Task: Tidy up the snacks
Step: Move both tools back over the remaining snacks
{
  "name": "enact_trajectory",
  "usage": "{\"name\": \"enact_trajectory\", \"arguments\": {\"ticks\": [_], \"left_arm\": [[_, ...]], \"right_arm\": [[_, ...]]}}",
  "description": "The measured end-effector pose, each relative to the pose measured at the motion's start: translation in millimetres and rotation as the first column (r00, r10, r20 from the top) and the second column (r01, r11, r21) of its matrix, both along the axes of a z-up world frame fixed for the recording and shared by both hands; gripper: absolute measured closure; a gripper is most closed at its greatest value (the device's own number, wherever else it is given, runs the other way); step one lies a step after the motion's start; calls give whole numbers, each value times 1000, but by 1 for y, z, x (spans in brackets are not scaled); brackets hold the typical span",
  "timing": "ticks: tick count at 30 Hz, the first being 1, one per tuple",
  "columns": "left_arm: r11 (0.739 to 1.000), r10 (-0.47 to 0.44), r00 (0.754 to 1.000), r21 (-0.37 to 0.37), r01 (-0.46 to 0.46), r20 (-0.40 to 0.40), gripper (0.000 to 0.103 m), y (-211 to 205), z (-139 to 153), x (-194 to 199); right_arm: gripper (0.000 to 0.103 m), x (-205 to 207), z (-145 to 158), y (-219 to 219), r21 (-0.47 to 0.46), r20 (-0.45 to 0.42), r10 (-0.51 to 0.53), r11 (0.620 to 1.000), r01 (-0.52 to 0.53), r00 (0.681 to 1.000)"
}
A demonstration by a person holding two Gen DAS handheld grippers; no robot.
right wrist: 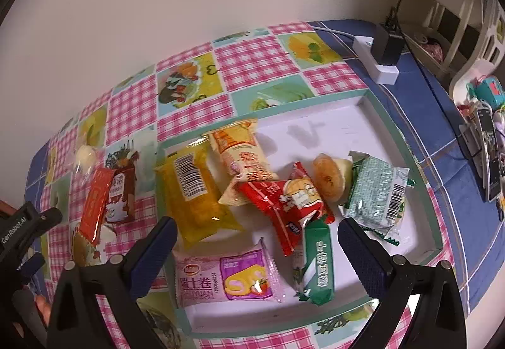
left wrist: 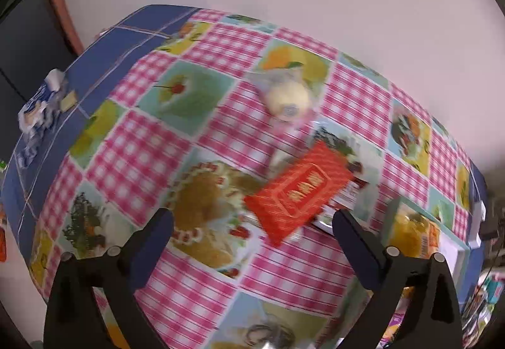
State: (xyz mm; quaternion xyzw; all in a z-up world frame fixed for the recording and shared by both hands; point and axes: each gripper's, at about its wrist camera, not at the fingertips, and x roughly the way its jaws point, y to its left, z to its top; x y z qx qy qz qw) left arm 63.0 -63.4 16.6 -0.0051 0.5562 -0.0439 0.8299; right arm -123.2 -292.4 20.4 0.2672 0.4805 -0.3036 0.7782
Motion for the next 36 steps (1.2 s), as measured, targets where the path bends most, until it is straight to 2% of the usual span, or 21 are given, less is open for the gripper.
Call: {"name": "enact_trajectory", "arguments": {"ticks": [10, 17, 21, 27, 36], "left_arm": [[997, 69, 998, -24, -69, 5, 2, 44, 2, 11], [995, 96, 995, -36, -96, 17, 2, 65, 4, 13], [995, 97, 994, -38, -95, 43, 2, 70, 8, 13], [993, 101, 993, -74, -96, 58, 2, 78, 10, 12], [989, 95, 994, -118, -88, 50, 2, 83, 10, 14]], "right_arm": [[0, 18, 3, 25, -18, -5, 77, 997, -77, 997], [0, 34, 5, 52, -13, 53, 151, 989, -150, 987], [0, 44, 5, 69, -28, 60, 194, 981, -193, 979], [0, 56, 1, 84, -2, 77, 218, 976, -218, 973], [0, 68, -5, 102, 33, 85, 277, 959, -281, 957]]}}
